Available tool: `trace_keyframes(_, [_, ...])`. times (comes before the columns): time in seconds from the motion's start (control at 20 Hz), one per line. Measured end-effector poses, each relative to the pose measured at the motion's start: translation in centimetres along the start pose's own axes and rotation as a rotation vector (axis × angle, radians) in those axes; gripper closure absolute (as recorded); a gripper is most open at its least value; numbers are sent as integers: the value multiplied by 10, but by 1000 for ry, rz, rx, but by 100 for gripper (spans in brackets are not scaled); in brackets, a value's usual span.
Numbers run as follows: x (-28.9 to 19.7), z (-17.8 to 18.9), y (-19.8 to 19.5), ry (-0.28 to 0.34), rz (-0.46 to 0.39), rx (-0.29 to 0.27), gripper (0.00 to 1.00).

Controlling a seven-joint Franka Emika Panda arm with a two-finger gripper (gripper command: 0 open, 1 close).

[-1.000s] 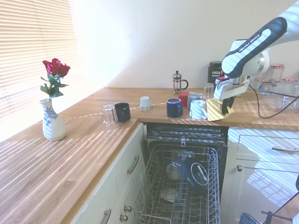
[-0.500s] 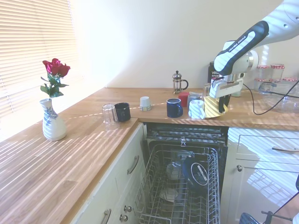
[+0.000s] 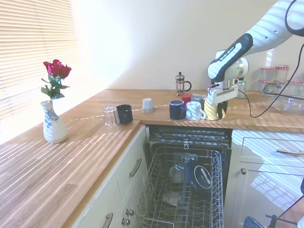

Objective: Unload the mug from the dish rack

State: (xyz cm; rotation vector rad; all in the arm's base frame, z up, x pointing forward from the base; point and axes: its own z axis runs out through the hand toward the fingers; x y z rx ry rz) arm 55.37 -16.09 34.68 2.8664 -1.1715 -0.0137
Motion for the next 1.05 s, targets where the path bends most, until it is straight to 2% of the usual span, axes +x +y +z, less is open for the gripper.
trace_keyframes(0.2, [-1,-3,-8,-28,10,-14,0])
trace_keyframes(0.7, [-1,-8,-12,-31,58,-23,0])
trace_keyframes(0.9, [-11,-41,-6,4,50,8,0])
trace_keyframes(1.05, [-43,-69,16,36,33,31,0])
